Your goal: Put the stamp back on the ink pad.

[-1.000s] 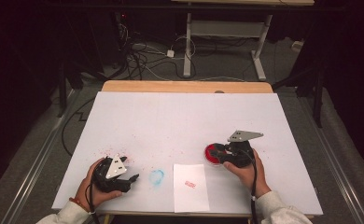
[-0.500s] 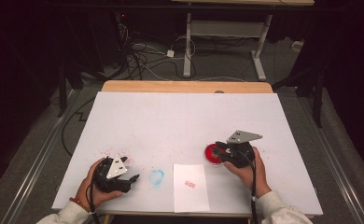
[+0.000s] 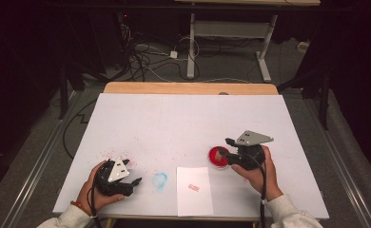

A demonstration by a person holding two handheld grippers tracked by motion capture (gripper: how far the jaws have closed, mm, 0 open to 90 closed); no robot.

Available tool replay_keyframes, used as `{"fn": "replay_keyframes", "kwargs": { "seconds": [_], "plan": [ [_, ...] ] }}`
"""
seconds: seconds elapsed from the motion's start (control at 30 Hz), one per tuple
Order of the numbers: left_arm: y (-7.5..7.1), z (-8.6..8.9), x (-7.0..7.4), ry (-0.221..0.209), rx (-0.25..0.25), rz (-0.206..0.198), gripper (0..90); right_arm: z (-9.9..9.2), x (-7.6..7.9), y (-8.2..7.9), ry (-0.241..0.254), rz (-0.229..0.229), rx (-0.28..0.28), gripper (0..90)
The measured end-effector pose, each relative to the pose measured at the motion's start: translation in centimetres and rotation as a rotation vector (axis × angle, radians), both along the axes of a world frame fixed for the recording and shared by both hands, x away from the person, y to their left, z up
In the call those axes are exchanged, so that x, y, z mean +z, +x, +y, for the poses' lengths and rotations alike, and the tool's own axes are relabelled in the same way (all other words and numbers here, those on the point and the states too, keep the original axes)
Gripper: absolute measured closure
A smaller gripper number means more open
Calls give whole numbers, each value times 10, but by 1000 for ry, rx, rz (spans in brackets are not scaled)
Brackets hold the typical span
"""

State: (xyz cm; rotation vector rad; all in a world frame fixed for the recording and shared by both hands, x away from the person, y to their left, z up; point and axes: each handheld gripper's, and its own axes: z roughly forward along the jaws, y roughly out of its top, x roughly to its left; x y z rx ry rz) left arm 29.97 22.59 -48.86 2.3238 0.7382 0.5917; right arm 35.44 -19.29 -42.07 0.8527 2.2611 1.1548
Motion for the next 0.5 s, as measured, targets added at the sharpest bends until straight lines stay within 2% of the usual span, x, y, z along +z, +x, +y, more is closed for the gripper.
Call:
{"fn": "replay_keyframes", "kwargs": {
  "seconds": [0.2,0.33,0.5],
  "plan": [
    [0,0,0,0,0,0,224,-3,10,-7,-18,-53,1,440],
    [0,0,0,0,0,-1,223,-5,15,-10,-11,-70,-4,408],
    [0,1,1,-4,0,-3,222,-5,18,-14,-34,-84,-5,369]
  ]
}}
